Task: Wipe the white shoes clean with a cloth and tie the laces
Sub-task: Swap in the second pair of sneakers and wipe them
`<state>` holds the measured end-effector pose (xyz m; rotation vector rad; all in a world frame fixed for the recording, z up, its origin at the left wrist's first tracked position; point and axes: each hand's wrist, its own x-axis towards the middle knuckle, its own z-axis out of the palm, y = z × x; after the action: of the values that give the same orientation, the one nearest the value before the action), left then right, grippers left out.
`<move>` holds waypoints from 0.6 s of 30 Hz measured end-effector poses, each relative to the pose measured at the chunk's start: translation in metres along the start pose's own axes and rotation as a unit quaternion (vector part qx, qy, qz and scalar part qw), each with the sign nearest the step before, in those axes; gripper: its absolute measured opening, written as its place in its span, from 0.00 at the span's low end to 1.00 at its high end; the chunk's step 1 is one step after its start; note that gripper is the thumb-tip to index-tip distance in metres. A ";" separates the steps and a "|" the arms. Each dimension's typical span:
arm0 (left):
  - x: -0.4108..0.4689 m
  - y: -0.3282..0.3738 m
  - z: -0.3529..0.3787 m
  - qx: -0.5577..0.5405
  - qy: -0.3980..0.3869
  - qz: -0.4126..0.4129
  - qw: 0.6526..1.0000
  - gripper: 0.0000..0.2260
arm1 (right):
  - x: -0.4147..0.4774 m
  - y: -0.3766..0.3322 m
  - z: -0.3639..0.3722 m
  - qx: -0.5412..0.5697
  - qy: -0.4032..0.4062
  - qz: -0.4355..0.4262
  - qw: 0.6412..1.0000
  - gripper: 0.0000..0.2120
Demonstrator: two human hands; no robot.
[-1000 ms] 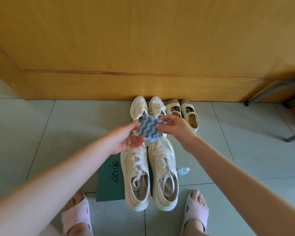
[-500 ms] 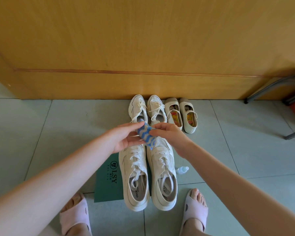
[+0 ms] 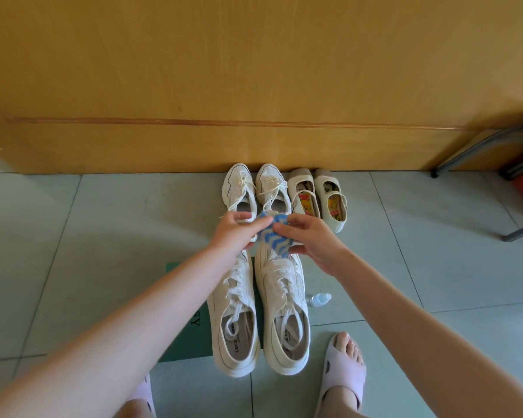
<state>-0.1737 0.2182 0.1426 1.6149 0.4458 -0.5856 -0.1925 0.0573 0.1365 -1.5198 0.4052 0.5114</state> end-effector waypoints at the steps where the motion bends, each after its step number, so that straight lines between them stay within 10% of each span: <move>1: 0.000 -0.006 0.006 0.030 0.003 0.002 1.000 0.22 | 0.007 0.004 -0.008 -0.007 0.031 -0.001 0.999 0.15; 7: -0.027 -0.072 0.056 0.202 0.033 0.079 0.976 0.26 | 0.056 0.033 -0.053 -0.122 0.205 -0.006 0.971 0.11; 18: -0.038 -0.118 0.102 0.325 0.236 0.116 0.908 0.32 | 0.081 0.036 -0.010 -0.332 0.063 -0.099 0.936 0.13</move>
<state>-0.2865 0.1341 0.0652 2.4338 0.4223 -0.1463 -0.1441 0.0517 0.0613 -2.2294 0.1720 0.4091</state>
